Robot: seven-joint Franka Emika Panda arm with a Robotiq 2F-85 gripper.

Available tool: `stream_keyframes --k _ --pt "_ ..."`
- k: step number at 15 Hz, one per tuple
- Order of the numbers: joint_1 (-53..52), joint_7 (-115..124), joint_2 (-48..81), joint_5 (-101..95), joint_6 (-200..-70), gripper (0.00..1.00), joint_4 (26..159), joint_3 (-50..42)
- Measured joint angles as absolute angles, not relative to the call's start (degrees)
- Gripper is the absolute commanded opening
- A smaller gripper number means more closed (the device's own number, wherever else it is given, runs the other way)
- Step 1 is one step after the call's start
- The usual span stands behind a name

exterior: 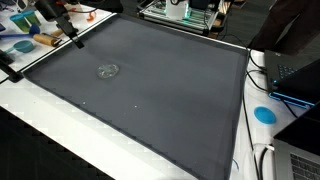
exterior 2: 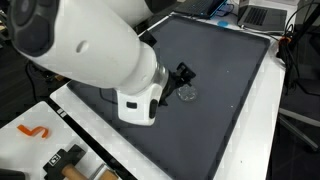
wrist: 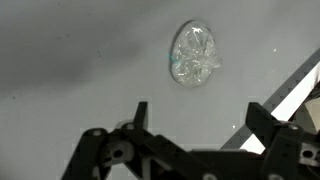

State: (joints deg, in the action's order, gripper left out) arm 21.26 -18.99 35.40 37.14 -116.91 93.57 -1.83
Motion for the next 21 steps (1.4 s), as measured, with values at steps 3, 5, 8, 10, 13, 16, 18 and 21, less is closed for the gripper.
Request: stream_keyframes --k 3,5,8,10,13,16,18,21 --pt "21.43 -20.20 35.38 38.45 -117.15 1.00 94.00 -1.83" --pt "21.46 -21.36 35.27 39.17 -117.73 1.00 94.45 -1.83" --pt "21.46 -23.20 34.95 39.74 -119.17 1.00 95.28 -1.83" --pt "21.46 -24.56 34.64 39.99 -120.30 1.00 95.88 -1.83" --pt "21.46 -26.56 34.04 40.50 -121.47 1.00 96.94 -1.80" --pt "21.45 -28.37 33.54 41.11 -122.19 1.00 97.83 -1.68" --pt "21.40 -29.44 33.12 41.18 -122.34 1.00 98.25 -1.51" --pt "21.05 -30.89 32.09 41.18 -122.51 1.00 99.03 -1.29"
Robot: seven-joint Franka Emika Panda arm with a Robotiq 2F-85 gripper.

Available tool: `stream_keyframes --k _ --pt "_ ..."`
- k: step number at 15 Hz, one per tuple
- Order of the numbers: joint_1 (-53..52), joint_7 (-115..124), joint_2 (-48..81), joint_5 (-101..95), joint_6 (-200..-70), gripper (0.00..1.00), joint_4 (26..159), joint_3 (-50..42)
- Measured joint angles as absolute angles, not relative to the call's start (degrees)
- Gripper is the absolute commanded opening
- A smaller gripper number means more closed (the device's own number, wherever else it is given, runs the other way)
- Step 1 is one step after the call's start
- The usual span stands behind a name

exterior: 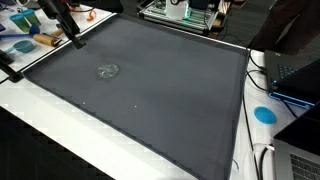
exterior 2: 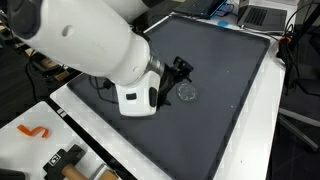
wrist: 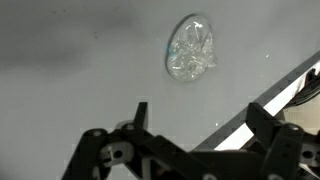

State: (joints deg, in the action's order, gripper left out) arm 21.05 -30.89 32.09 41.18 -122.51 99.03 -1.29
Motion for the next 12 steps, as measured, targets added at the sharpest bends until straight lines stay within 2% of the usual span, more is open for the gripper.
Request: stream_keyframes --k 7,12 --pt "18.30 -33.97 29.16 38.92 -125.20 1.00 100.90 -1.24" --pt "14.71 -33.52 26.83 27.78 -126.28 1.00 101.16 -1.27"
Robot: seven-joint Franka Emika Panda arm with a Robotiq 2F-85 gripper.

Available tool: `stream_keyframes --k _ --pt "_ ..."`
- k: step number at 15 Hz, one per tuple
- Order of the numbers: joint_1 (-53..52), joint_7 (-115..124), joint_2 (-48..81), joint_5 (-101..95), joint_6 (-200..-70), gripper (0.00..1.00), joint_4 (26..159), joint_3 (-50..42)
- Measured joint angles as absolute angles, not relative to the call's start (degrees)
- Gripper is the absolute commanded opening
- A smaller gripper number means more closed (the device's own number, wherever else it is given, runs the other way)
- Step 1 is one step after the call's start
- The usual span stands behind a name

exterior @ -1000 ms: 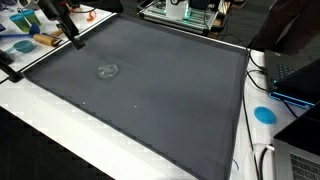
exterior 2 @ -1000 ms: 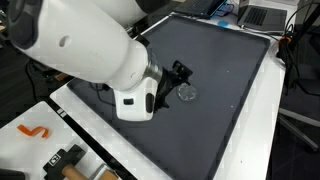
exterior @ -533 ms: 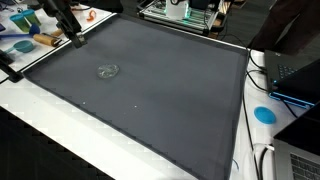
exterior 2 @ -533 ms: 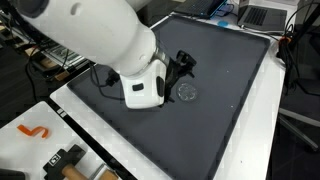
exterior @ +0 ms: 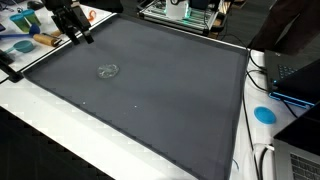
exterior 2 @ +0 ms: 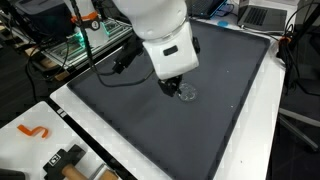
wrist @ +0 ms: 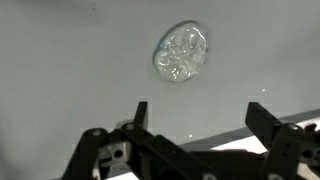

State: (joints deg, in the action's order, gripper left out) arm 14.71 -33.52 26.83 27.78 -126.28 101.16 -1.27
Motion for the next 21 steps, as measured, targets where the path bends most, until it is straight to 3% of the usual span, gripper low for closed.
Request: stream_keyframes --k 10,21 --pt "8.30 -34.15 23.84 3.59 -125.32 1.00 101.17 -0.37" --pt "7.45 -39.23 23.14 0.03 -123.31 1.00 100.87 1.19"
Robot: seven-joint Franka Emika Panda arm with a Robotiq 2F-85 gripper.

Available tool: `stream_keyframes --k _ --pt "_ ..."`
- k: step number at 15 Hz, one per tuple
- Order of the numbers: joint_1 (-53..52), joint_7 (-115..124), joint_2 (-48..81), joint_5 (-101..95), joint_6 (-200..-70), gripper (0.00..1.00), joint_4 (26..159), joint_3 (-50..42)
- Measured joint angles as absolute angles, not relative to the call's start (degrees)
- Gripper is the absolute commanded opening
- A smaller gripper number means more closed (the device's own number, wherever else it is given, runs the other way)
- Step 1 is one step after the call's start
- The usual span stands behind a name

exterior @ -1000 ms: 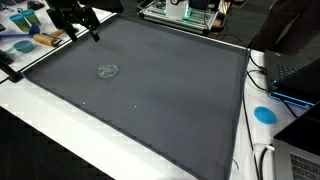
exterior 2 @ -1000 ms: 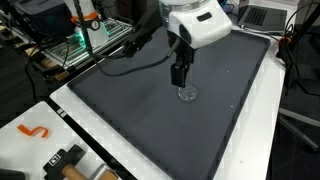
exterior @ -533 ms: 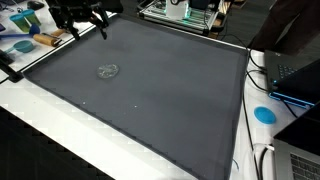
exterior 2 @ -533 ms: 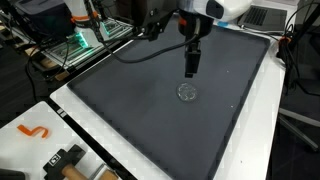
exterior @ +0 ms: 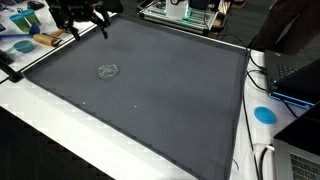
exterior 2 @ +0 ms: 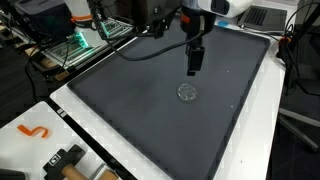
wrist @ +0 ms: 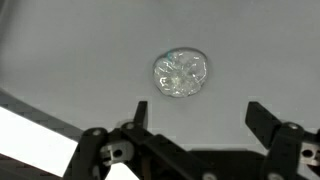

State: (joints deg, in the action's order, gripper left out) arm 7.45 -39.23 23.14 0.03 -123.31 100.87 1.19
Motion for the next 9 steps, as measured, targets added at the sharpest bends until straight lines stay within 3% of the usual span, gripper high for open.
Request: stream_keyframes --k 9 --pt "7.46 -47.25 30.06 0.22 -124.51 1.00 100.25 2.33"
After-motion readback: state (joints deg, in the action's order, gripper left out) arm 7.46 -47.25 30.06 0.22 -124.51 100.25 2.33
